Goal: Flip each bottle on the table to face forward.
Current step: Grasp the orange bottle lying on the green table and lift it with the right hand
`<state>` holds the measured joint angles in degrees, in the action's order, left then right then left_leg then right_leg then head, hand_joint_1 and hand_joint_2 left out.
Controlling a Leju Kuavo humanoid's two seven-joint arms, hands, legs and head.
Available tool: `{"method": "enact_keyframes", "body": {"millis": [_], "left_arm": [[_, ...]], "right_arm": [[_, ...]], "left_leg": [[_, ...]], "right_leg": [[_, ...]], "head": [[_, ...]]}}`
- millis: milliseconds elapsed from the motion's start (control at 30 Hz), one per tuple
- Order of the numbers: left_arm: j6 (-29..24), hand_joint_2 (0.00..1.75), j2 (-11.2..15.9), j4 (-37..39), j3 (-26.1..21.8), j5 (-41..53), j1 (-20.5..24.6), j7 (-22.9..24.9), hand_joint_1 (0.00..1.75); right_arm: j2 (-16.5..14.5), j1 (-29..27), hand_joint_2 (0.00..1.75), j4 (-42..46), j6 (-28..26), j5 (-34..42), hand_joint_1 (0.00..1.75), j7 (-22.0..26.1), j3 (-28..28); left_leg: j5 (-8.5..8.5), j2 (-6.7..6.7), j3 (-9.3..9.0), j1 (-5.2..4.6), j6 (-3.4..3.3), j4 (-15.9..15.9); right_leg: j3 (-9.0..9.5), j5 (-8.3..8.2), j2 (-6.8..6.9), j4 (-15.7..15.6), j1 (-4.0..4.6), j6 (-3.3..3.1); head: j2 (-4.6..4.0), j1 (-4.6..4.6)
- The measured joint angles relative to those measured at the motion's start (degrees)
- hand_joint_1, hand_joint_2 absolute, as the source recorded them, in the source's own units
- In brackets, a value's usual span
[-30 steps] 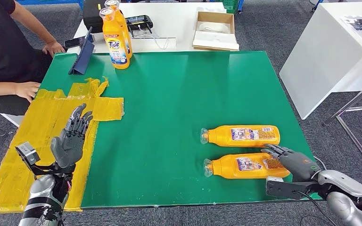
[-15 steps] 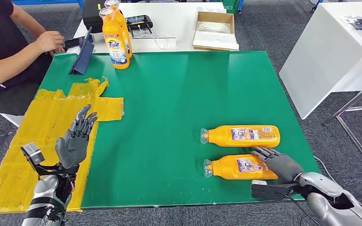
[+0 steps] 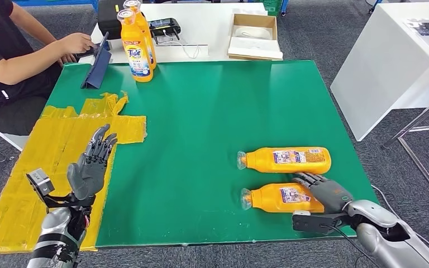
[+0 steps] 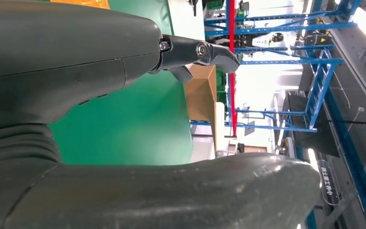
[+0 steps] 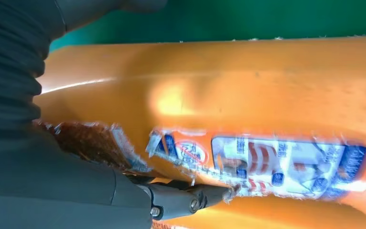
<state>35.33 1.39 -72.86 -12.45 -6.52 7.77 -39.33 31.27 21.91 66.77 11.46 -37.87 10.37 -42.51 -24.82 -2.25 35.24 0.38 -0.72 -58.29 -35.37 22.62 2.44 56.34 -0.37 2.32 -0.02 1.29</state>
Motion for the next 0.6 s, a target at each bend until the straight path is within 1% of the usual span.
{"method": "enact_keyframes", "body": {"millis": [33,67,167,200,267,333,433,600], "left_arm": [[0.0,0.00,0.0,0.2,0.1,0.1,0.3,0.0,0.00],[0.0,0.00,-0.1,0.5,0.3,0.1,0.7,0.1,0.00],[-0.3,0.00,-0.2,1.8,1.3,0.4,2.3,0.2,0.00],[-0.4,0.00,-0.3,2.3,1.5,0.4,2.7,0.3,0.00],[-0.5,0.00,-0.4,3.1,1.8,0.4,3.6,0.3,0.00],[-0.5,0.00,-0.4,3.8,2.2,0.2,4.7,0.2,0.00],[-0.5,0.00,-0.4,4.3,2.8,0.0,6.0,0.1,0.00],[-0.4,0.00,-0.4,5.0,3.6,0.1,9.0,0.2,0.00]], "right_arm": [[-1.3,0.8,1.75,-2.2,-0.5,-1.4,1.63,-0.1,-0.7],[-2.9,1.6,1.75,-4.8,-1.2,-2.7,1.75,0.0,-1.5],[-7.7,3.9,1.75,-12.4,-3.3,-4.9,1.75,0.7,-3.5],[-8.7,4.3,1.75,-14.2,-3.7,-5.0,1.75,1.0,-4.0],[-10.1,5.1,1.75,-17.1,-3.8,-4.5,1.75,1.6,-4.8],[-10.6,6.1,1.75,-18.9,-2.9,-3.5,1.75,2.0,-5.5],[-10.8,7.3,1.75,-20.2,-1.0,-2.6,1.75,2.0,-6.3],[-11.2,9.9,1.75,-22.1,1.5,-1.6,1.75,2.1,-7.6]], "left_leg": [[-0.06,-0.10,-0.14,0.06,0.05,0.0],[-0.14,-0.25,-0.37,0.15,0.12,0.0],[-0.77,-0.76,-1.74,0.51,0.34,0.0],[-1.12,-0.94,-2.34,0.61,0.37,0.1],[-1.74,-1.26,-3.39,0.73,0.35,0.1],[-2.06,-1.42,-4.04,0.79,0.28,0.1],[-2.05,-1.35,-4.55,0.81,0.30,0.1],[-1.71,-1.29,-4.15,0.81,0.27,0.1]], "right_leg": [[0.09,0.01,-0.10,0.0,0.05,-0.02],[0.23,0.04,-0.23,-0.1,0.13,-0.08],[1.00,0.44,-0.64,-0.3,0.40,-0.46],[1.46,0.70,-0.79,-0.4,0.45,-0.59],[2.47,1.32,-1.09,-0.4,0.51,-0.65],[3.12,1.73,-1.24,-0.4,0.53,-0.68],[3.65,1.86,-1.23,-0.4,0.54,-0.60],[3.23,1.19,-1.23,-0.4,0.54,-0.52]], "head": [[0.00,-0.01],[0.00,-0.01],[0.00,-0.03],[0.00,-0.05],[0.00,-0.04],[0.00,-0.03],[0.00,-0.02],[0.00,-0.03]]}}
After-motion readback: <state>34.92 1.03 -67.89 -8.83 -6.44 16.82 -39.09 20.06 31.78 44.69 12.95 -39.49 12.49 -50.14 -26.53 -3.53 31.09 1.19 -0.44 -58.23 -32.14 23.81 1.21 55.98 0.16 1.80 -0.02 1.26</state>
